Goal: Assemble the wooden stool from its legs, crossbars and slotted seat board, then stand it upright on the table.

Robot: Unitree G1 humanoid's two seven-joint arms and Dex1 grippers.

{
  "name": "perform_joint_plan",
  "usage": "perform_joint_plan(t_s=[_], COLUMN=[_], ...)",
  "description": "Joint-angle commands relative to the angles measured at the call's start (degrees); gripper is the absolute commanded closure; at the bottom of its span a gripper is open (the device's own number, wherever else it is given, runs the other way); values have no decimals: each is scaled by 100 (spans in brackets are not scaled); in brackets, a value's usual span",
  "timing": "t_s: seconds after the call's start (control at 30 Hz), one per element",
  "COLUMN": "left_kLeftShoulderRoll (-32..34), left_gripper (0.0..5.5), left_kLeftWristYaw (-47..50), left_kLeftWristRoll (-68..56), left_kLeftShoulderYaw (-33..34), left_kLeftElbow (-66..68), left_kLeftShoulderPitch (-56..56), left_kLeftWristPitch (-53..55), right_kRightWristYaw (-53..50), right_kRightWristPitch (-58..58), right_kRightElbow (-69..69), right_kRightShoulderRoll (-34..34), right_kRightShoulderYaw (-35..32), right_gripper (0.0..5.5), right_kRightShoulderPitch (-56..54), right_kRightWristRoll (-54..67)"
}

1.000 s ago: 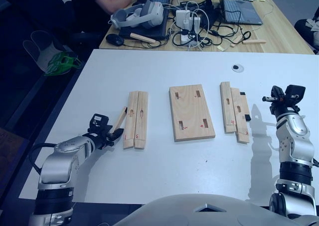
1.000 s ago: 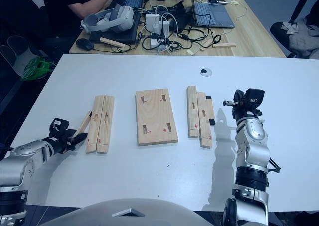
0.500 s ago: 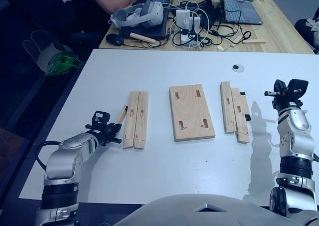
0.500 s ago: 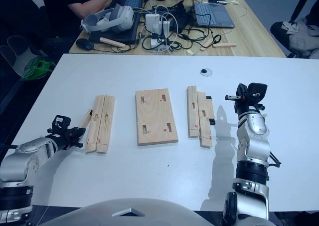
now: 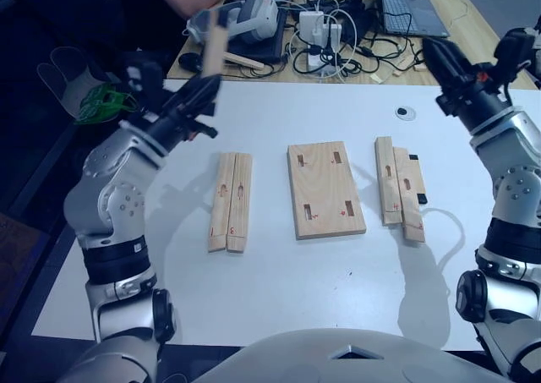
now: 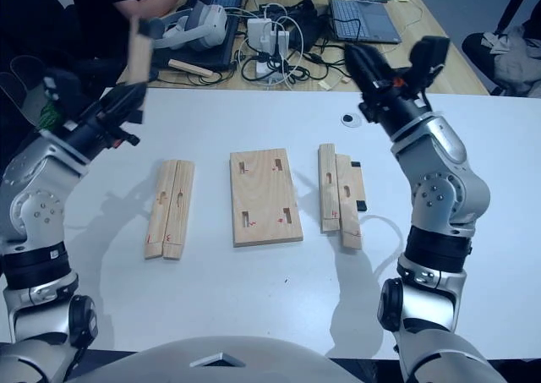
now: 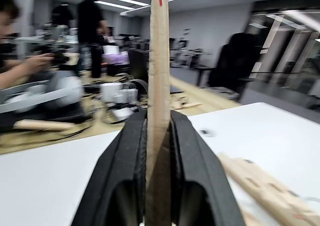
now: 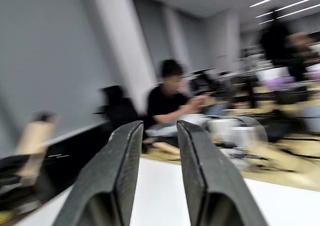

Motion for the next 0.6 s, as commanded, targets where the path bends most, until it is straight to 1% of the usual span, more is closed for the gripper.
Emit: perform_joint_plan(t_s=[0.03,0.17,0.23,0.27,0.43,0.57,0.6], left_kLeftShoulderRoll=[-159,-100,-24,7,120,-5,-65], left_gripper=[510,510,510,510,510,510,510], left_kLeftWristYaw=[-399,-776,-961,-1030,-1263,-1152,-1092], left_kLeftWristRoll=[-594,-906,-1070,-1148,-1454,-1583,-1622], left_kLeftShoulderYaw=[-361,-615,-686,-712,-900,-1021,-1047], left_kLeftElbow=[-105,-117,-195,-248,-562,-738,-759], left_kLeftShoulderPitch=[-303,-409,-355,-318,-57,53,45], left_kLeftWristPitch=[373,560,678,731,984,1044,1046], right_kRightWristYaw=[59,-65,-87,-126,41,22,-24], right_kRightWristPitch=[798,1123,1188,1173,1364,1377,1364], right_kRightElbow=[-389,-504,-584,-590,-719,-812,-814], right_kRightShoulderRoll=[-19,3,-36,-34,-142,-150,-125], right_kRightShoulderYaw=[77,75,156,170,287,378,396], right_gripper=[349,280,252,227,222,222,241], right_kRightShoulderPitch=[-101,-138,-84,-72,41,127,138], right_kRightWristRoll=[1040,1752,1882,1902,2291,2481,2525])
